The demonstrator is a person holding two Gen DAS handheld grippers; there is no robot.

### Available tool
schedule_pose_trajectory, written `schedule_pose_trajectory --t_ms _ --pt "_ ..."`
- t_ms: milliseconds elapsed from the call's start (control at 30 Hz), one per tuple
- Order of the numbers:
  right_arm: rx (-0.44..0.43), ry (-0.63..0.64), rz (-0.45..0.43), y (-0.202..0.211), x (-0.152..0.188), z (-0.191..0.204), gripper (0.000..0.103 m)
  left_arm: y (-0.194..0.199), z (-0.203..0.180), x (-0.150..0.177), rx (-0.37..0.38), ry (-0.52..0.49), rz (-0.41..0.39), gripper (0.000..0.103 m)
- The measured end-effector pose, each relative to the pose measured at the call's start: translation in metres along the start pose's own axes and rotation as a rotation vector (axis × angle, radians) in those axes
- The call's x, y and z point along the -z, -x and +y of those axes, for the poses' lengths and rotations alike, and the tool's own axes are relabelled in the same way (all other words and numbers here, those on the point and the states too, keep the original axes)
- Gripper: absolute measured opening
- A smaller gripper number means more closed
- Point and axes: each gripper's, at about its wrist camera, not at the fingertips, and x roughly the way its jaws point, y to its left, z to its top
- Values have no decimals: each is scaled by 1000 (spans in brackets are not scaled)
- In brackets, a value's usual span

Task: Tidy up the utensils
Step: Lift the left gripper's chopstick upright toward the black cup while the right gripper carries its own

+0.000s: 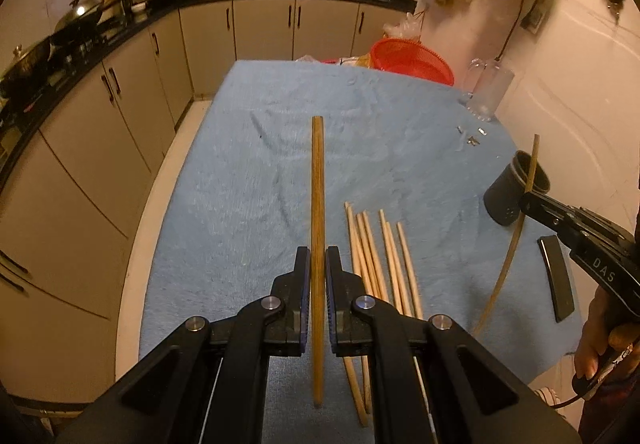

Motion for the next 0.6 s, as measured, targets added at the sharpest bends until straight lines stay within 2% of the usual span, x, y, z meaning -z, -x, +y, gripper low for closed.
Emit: schedule_pose_trajectory --t_ms 600 --pt "-12 -55 -57 30 0 -20 7 20 -7 -6 -23 -9 -38 7"
